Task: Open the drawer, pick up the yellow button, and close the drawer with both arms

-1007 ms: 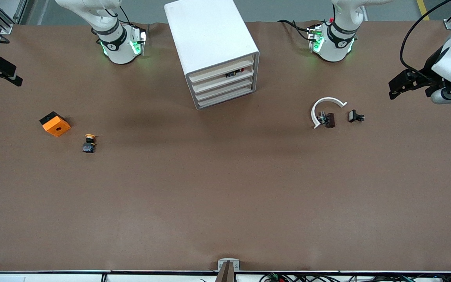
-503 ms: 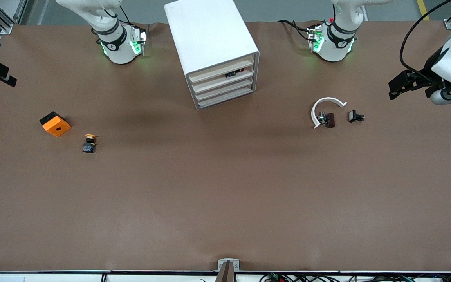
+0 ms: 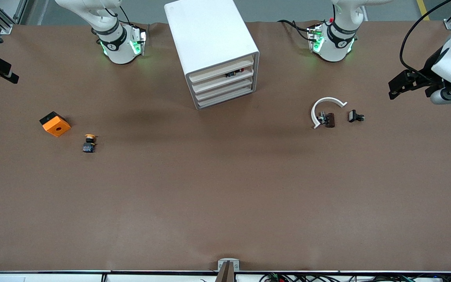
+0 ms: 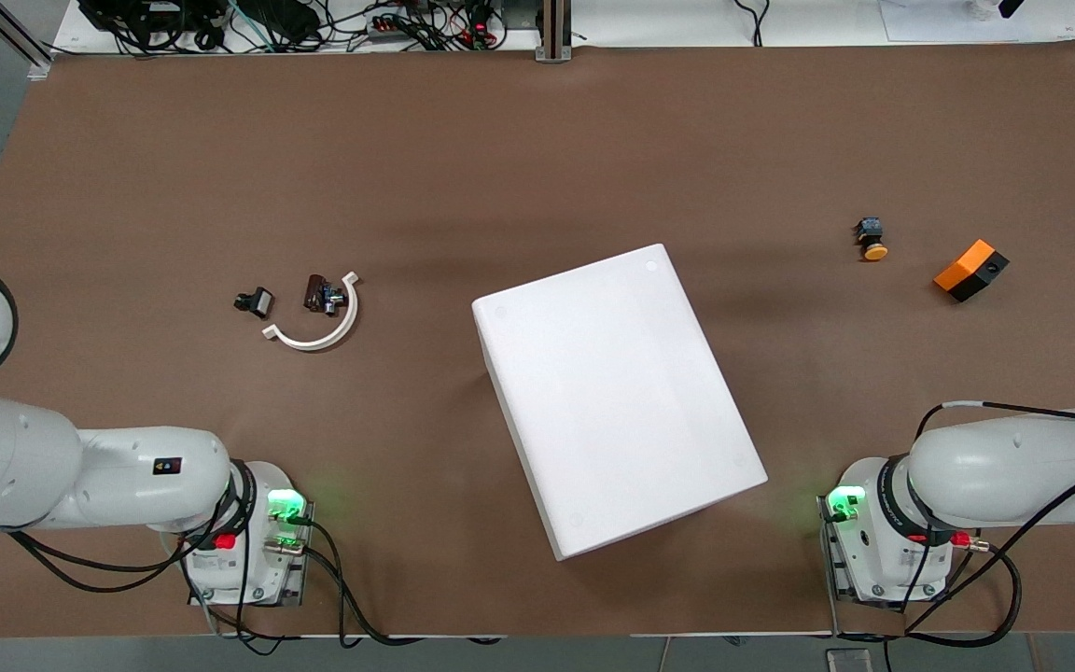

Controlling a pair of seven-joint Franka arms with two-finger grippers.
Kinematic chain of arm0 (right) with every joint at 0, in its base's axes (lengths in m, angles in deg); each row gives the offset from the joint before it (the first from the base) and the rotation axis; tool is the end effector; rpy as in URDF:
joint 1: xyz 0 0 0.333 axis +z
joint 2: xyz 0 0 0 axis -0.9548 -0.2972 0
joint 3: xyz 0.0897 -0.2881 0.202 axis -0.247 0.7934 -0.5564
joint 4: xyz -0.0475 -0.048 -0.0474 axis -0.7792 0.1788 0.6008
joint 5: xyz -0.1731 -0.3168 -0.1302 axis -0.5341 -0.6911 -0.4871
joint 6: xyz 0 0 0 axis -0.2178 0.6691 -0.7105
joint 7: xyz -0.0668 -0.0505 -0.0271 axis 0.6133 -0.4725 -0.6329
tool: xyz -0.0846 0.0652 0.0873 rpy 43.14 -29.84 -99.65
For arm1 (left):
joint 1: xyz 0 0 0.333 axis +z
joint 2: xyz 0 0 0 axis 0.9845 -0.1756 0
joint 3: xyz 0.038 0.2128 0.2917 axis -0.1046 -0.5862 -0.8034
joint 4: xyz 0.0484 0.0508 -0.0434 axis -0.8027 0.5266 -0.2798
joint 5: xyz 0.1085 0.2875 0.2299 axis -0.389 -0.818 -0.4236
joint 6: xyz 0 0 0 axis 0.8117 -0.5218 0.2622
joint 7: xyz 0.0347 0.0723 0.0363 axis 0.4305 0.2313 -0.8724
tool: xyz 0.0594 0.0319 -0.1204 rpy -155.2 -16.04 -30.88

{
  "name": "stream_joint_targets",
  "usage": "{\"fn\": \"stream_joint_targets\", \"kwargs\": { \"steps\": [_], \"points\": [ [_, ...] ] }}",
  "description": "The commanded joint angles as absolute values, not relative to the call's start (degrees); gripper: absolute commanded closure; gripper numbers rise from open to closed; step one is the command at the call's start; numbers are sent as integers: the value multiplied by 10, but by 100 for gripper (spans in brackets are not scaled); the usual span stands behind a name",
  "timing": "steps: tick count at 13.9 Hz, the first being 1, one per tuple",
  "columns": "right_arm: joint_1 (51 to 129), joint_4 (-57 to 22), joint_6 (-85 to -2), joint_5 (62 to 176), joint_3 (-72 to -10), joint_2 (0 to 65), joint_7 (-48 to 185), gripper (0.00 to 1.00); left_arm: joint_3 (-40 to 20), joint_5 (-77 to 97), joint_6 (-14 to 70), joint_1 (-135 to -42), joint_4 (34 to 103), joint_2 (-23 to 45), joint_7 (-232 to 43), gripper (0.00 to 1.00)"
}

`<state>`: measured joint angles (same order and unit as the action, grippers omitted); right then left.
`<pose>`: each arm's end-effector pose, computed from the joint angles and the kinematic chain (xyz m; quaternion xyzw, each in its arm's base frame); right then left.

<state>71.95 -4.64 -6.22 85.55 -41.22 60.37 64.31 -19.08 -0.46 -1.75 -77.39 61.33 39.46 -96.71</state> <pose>0.4927 -0.0433 0.6912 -0.9982 0.0375 0.0311 0.0348 0.5187 -0.0570 0.6481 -0.9995 -0.0200 0.0111 0.0197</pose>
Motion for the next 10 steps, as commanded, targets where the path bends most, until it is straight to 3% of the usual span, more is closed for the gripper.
{"fn": "stream_joint_targets", "kwargs": {
  "steps": [1,7,10],
  "points": [
    [728,-64,-77,836,-409,623,648,0,-187,2,-30,-766,600,390,-955,0],
    [729,-72,-96,817,-409,628,674,0,-187,2,-30,-767,600,390,-954,0],
    [728,-115,-128,816,-410,658,671,0,-187,2,-34,-767,600,390,-955,0]
  ]
}}
